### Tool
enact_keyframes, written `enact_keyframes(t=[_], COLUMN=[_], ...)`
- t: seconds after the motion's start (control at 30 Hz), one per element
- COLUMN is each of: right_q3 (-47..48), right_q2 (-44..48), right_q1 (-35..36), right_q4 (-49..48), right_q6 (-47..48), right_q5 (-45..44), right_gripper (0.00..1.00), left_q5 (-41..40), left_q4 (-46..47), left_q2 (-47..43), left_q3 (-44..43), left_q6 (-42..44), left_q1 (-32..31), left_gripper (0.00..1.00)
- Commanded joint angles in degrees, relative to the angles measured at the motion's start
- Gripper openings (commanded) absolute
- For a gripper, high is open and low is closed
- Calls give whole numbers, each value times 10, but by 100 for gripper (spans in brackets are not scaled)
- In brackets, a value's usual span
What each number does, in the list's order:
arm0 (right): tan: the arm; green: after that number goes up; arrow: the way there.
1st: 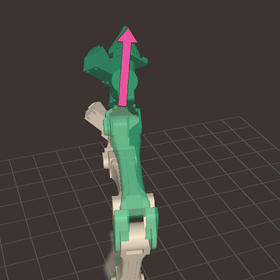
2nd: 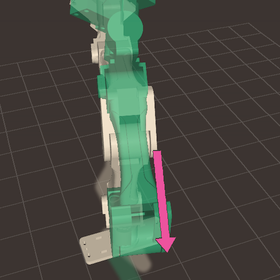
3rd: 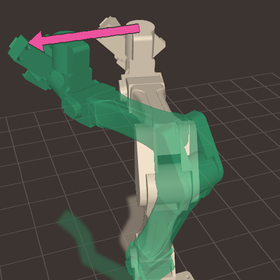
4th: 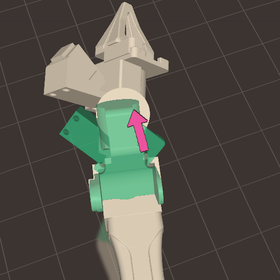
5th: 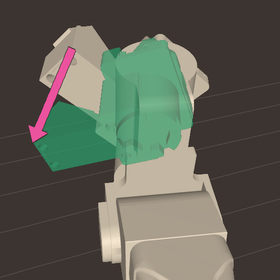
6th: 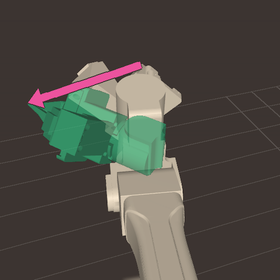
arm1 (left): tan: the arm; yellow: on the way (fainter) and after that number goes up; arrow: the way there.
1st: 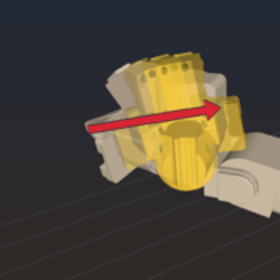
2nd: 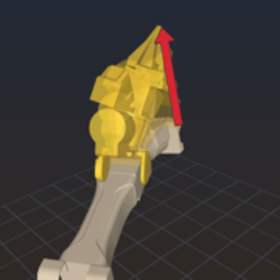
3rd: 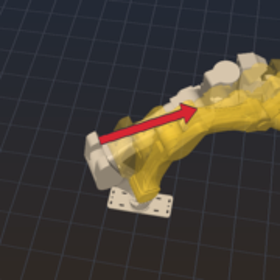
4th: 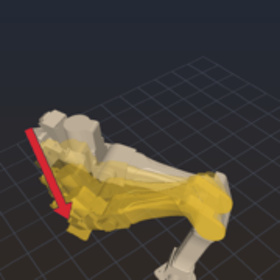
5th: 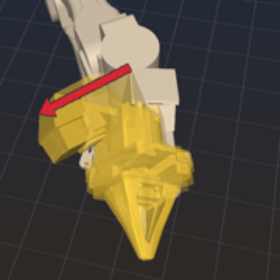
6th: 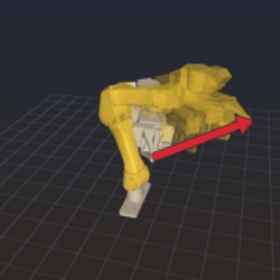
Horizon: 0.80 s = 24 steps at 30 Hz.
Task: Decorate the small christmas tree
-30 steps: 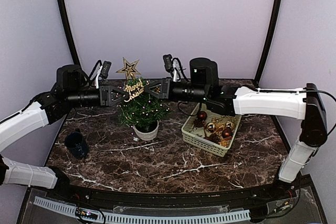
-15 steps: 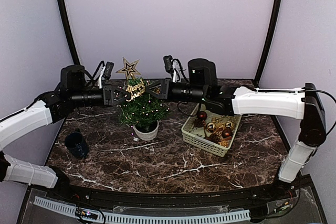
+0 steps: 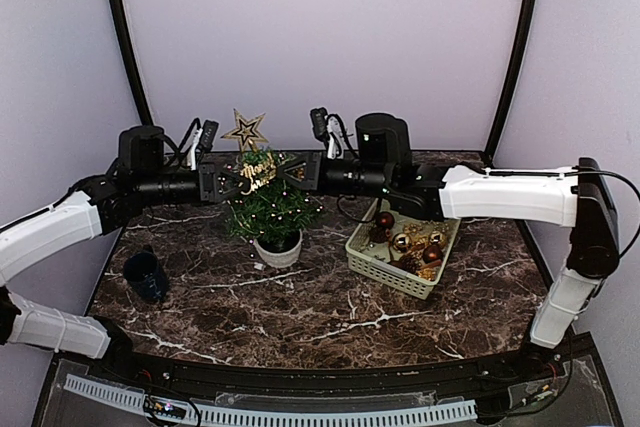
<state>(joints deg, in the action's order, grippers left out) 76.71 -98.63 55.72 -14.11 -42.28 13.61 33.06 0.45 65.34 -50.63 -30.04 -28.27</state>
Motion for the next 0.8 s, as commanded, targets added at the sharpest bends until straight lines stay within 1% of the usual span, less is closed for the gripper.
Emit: enact_keyframes(t=[0.0,0.4,0.77], right_q3=[4,-10,-11], right_q2=[-14,-23,-36], right_q1=[5,5,5], right_q4=[-14,-18,-22], right_q6=[4,2,-1], right_q5=[0,-16,-10], right_gripper=[0,0,0], left_q5=[-7,-13,-23], left_q4=[21,35,36], left_q2=[6,13,20], left_q3=[15,29,42], left_q6=[7,6,11], left_q1=[1,1,2], left_gripper=[0,0,0])
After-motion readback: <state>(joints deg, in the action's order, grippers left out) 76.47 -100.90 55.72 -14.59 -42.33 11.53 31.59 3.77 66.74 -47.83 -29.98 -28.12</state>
